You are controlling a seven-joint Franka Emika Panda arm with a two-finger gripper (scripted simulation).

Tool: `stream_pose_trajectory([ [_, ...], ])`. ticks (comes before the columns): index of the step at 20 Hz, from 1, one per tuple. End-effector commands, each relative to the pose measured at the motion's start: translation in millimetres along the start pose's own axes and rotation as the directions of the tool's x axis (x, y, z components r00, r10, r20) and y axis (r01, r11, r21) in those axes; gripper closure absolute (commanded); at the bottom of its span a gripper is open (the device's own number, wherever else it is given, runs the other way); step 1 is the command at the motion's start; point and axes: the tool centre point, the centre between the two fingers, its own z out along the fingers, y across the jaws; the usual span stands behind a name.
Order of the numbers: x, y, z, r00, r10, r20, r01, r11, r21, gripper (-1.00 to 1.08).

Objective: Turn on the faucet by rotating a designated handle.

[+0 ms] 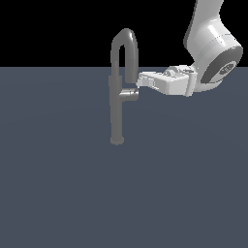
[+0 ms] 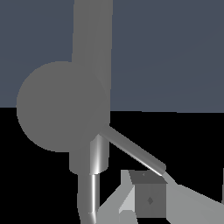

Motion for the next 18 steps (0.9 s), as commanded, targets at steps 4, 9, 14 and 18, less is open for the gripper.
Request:
stream_pose_trajectory([
  [4, 30.9, 18.1, -0.2, 1.0, 0.026, 0.009, -0.026, 1.0, 0.001, 1.08],
  [9, 41.1, 14.4, 0.1, 1.0, 0.013, 0.005, -0.013, 1.0, 0.0, 1.08],
  [14, 37.2, 10.6, 0.5, 1.0, -0.012, 0.002, 0.012, 1.0, -0.007, 1.08],
  [18, 59.1, 7.8, 0.4, 1.0, 0.003, 0.005, -0.003, 1.0, -0.004, 1.08],
])
